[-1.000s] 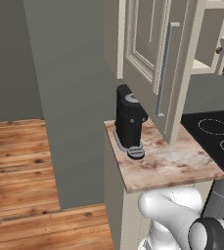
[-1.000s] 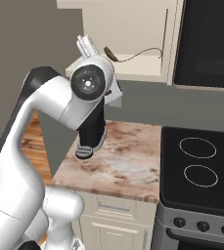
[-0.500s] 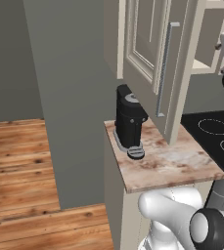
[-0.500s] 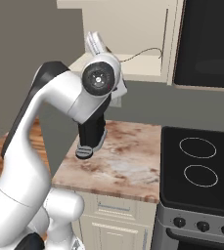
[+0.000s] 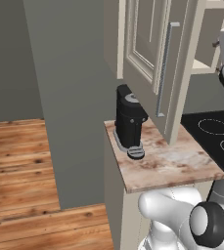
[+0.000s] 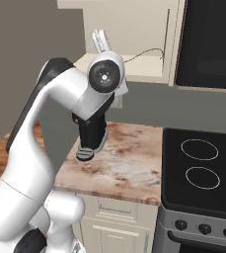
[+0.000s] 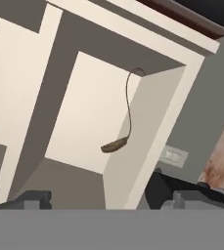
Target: Open the cabinet and move the ladle to the pot. Then close the cabinet.
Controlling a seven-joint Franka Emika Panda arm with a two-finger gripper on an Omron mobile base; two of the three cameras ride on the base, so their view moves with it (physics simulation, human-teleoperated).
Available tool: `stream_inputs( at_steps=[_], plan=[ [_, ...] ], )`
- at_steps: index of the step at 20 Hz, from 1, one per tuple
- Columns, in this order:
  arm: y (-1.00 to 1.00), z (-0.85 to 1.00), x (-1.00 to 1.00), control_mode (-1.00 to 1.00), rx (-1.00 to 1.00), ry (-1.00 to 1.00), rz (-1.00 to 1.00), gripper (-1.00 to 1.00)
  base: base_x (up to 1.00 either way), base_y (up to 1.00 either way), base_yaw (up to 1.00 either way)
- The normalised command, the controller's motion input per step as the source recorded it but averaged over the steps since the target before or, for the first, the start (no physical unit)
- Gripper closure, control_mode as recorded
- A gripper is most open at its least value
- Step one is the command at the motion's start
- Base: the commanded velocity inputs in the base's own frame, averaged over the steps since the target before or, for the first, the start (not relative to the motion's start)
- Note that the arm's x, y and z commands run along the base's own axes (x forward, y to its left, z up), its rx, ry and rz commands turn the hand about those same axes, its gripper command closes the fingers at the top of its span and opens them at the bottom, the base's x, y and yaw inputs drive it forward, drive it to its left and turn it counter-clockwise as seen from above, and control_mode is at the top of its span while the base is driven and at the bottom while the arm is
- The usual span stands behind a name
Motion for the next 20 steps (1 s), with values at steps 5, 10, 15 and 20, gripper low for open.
stream_inputs(
  at_steps=[5, 10, 15, 20],
  plan=[
    [0.0, 0.0, 0.27, -1.0, 0.0, 0.0, 0.0, -1.0, 0.0, 0.0, 0.0],
    [0.0, 0.0, 0.27, -1.0, 0.0, 0.0, 0.0, -1.0, 0.0, 0.0, 0.0],
    [0.0, 0.0, 0.28, -1.0, 0.0, 0.0, 0.0, -1.0, 0.0, 0.0, 0.0],
    [-0.04, 0.0, 0.24, -1.0, 0.0, 0.0, 0.0, -1.0, 0.0, 0.0, 0.0]
  ],
)
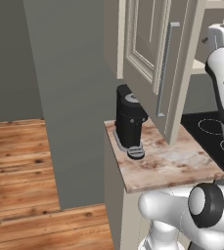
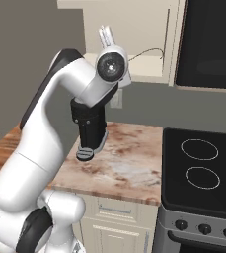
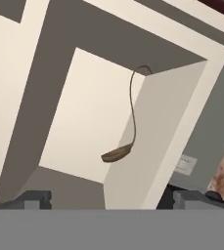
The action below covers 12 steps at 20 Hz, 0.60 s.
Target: Open the cabinet and move the ladle to the pot. Then close the cabinet.
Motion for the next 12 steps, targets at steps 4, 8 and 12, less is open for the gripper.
stream_inputs(
  at_steps=[4, 8, 12],
  plan=[
    [-0.01, 0.0, 0.22, -1.0, 0.0, 0.0, 0.0, -1.0, 0.0, 0.0, 0.0],
    [-0.07, 0.0, 0.19, -1.0, 0.0, 0.0, 0.0, -1.0, 0.0, 0.0, 0.0],
    [-0.13, 0.0, 0.2, -1.0, 0.0, 0.0, 0.0, -1.0, 0.0, 0.0, 0.0]
  ],
)
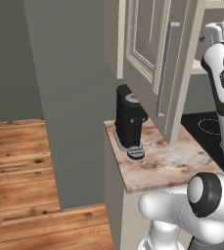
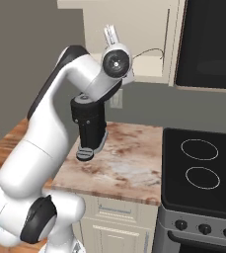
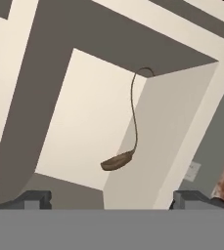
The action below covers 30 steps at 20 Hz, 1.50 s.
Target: Open the cabinet and move the ladle to the pot. Then close the cabinet.
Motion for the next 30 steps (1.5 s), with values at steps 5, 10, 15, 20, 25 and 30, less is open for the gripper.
stream_inputs(
  at_steps=[5, 10, 15, 20, 25, 30],
  plan=[
    [-0.11, 0.0, 0.2, -1.0, 0.0, 0.0, 0.0, -1.0, 0.0, 0.0, 0.0],
    [-0.04, 0.0, 0.22, -1.0, 0.0, 0.0, 0.0, -1.0, 0.0, 0.0, 0.0],
    [-0.02, 0.0, 0.26, -1.0, 0.0, 0.0, -0.01, -1.0, 0.0, 0.0, 0.0],
    [-0.14, 0.0, 0.18, -1.0, 0.0, -0.01, -0.01, -1.0, 0.0, 0.0, 0.0],
    [-0.07, 0.0, 0.24, -1.0, 0.0, -0.01, -0.01, -1.0, 0.0, 0.0, 0.0],
    [0.0, 0.0, 0.26, -1.0, 0.0, 0.0, -0.02, -1.0, 0.0, 0.0, 0.0]
  ],
)
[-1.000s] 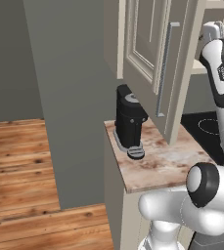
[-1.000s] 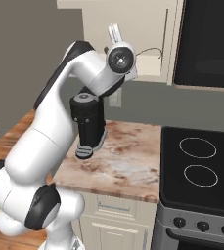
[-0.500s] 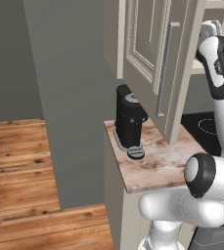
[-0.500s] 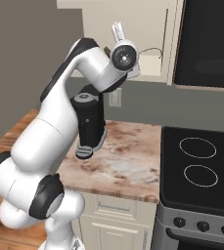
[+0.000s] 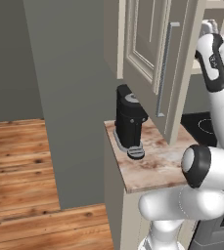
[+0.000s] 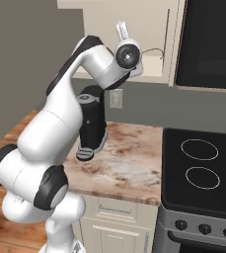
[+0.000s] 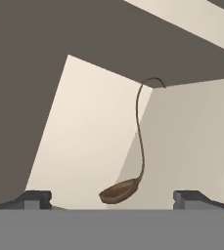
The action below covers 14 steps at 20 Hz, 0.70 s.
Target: Open the cabinet and move the ladle to the pot. Then close the cabinet.
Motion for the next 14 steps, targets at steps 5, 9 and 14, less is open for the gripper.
stream_inputs(
  at_steps=[5, 9, 14],
  plan=[
    [-0.03, 0.0, 0.2, -1.0, 0.0, -0.01, -0.03, -1.0, 0.0, 0.0, 0.0],
    [-0.01, 0.0, 0.16, -1.0, 0.0, 0.0, -0.03, -1.0, 0.0, 0.0, 0.0],
    [-0.02, 0.0, 0.15, -1.0, 0.0, 0.0, -0.04, -1.0, 0.0, 0.0, 0.0]
  ],
)
